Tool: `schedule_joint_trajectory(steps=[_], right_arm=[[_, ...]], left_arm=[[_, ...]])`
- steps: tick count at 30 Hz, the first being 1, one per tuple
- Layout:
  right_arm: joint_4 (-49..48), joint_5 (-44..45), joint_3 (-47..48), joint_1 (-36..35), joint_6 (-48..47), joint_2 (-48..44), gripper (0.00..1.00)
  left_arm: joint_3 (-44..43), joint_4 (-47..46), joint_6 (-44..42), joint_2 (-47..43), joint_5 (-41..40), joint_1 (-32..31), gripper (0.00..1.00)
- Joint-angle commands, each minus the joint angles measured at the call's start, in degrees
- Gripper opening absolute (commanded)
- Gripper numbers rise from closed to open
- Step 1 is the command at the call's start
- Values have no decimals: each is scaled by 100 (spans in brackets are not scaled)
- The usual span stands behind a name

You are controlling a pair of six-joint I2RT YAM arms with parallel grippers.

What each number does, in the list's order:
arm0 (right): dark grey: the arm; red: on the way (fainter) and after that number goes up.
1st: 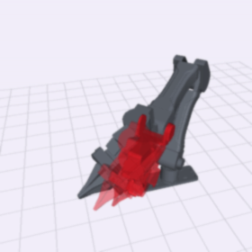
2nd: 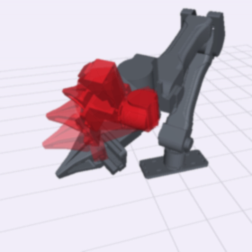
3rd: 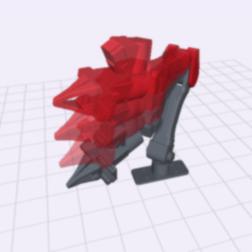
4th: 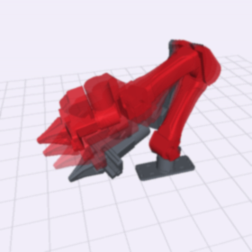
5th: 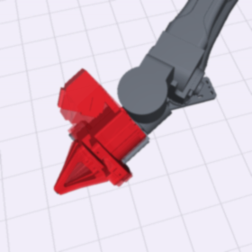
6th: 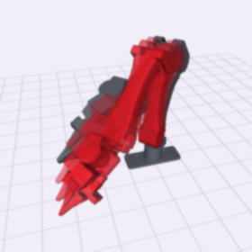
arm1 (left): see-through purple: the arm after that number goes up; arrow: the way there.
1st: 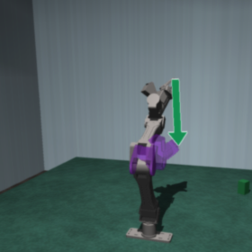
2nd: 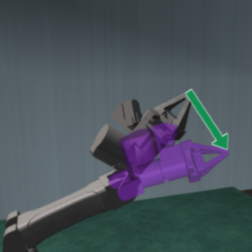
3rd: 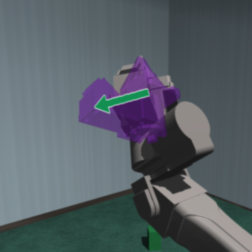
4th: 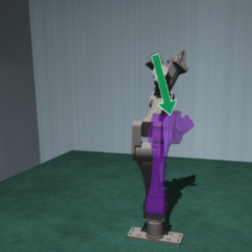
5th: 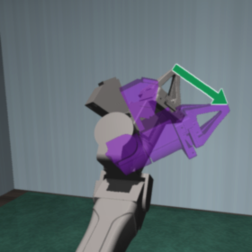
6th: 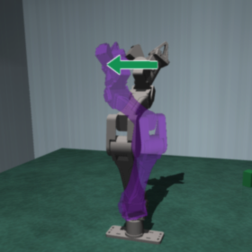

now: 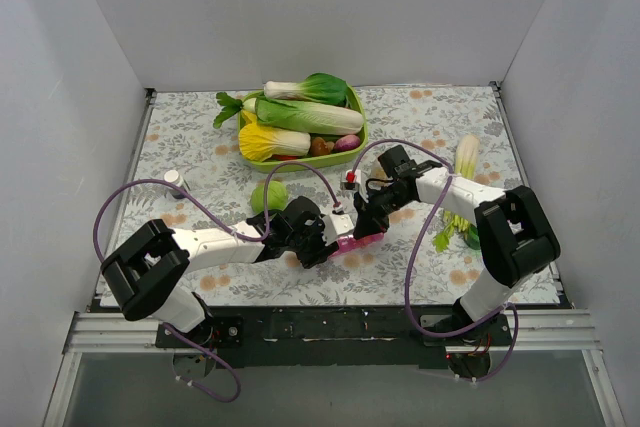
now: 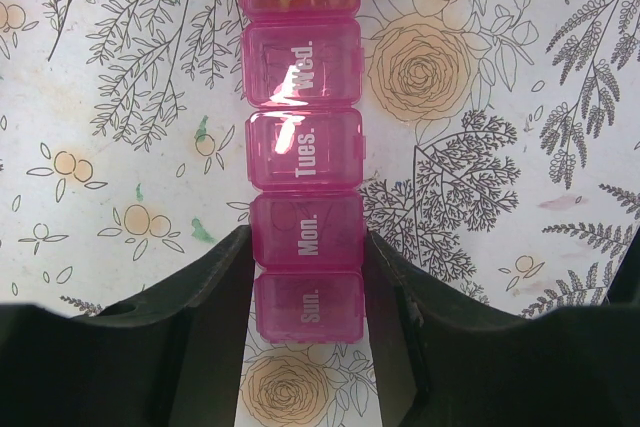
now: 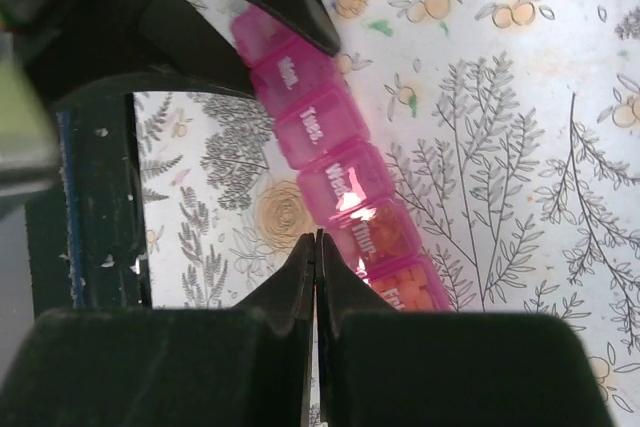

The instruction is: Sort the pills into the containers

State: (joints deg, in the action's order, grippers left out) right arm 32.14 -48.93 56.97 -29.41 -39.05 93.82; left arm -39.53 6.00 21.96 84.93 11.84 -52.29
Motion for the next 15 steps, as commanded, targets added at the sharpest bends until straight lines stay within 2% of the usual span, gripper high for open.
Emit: schedule_joint_trajectory(steps=[1, 8, 10, 15], right_arm=[[-261, 541, -28, -12, 380, 460, 1], [-648, 1464, -336, -74, 758, 708, 1], [-621, 1351, -266, -74, 758, 681, 1], [-358, 429, 24, -47, 557, 340, 1]], left_arm=[[33, 464, 81, 103, -50, 17, 17], [24, 472, 125, 121, -67, 17, 17], [24, 464, 125, 138, -59, 17, 17], [15, 472, 134, 95, -76, 17, 16]])
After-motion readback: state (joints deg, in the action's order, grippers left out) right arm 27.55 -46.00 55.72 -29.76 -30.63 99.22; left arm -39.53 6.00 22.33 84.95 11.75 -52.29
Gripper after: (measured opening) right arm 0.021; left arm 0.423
